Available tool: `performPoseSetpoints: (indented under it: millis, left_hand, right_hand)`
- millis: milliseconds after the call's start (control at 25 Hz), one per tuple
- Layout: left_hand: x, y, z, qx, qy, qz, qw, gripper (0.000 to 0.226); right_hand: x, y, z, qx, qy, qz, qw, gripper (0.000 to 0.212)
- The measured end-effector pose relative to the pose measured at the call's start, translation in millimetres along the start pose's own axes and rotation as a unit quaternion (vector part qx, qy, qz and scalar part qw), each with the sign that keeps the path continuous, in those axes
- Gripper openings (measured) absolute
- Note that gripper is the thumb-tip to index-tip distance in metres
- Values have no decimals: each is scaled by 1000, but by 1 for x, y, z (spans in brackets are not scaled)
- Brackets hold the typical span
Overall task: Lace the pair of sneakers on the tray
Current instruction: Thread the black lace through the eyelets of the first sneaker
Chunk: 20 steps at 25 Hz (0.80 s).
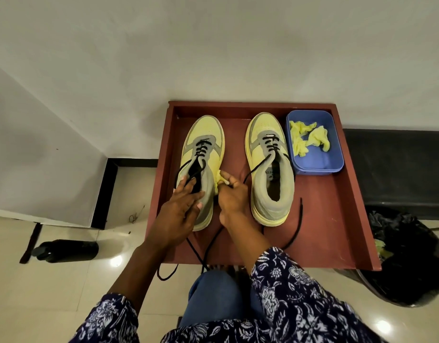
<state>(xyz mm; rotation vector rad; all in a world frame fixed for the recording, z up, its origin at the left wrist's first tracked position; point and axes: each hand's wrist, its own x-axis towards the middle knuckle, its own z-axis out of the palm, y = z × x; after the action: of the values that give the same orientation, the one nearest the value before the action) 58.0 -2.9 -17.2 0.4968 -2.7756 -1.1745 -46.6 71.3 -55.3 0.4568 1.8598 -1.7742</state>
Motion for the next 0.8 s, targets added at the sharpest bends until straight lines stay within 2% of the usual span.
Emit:
performPoseSetpoints:
  millis: [280,400,600,800]
  left_hand:
    - [-1,-1,2,21,3,8,1000,63]
    - [-1,-1,2,22,5,14,1000,65]
    - [-1,-1,3,32,6,32,999,61]
    - [-1,-3,4,35,5,28,999,62]
  right_hand:
    - [-67,34,-19,-12,-10,-182,983,36]
    - [-66,36,-17,-38,-4,-206,978,32]
    - [-30,-8,-3,-141,7,-229,963,26]
    - [-1,-31,10,-174,-47,-255,950,28]
